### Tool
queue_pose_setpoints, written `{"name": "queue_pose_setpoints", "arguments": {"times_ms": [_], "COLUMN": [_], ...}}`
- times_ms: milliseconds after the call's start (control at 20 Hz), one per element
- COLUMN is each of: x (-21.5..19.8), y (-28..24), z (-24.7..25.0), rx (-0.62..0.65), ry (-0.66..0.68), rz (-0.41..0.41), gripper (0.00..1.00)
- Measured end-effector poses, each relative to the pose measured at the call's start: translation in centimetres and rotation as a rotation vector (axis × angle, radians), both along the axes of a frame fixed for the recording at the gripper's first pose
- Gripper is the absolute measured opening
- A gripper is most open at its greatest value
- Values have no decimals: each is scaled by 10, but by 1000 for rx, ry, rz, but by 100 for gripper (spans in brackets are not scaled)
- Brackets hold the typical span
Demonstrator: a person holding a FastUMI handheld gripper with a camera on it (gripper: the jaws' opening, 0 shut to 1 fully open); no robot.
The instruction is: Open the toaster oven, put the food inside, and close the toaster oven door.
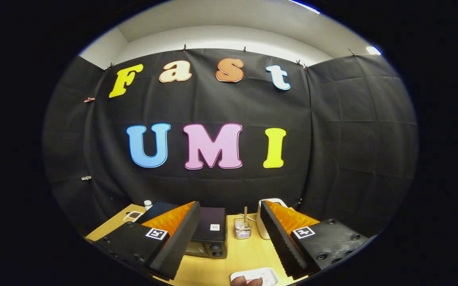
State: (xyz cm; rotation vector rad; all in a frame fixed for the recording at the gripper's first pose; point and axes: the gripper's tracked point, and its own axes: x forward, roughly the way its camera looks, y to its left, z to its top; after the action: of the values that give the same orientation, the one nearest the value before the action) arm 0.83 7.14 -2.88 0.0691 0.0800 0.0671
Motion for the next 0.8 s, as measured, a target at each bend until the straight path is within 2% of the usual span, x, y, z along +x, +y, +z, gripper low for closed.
{"name": "queue_pose_setpoints", "arguments": {"times_ms": [200, 400, 800], "x": [2, 9, 40], "y": [58, 113, 173], "z": [-20, -60, -164], "rx": [6, 4, -4], "ry": [41, 119, 344], "rz": [56, 106, 108], "gripper": [98, 98, 98]}}
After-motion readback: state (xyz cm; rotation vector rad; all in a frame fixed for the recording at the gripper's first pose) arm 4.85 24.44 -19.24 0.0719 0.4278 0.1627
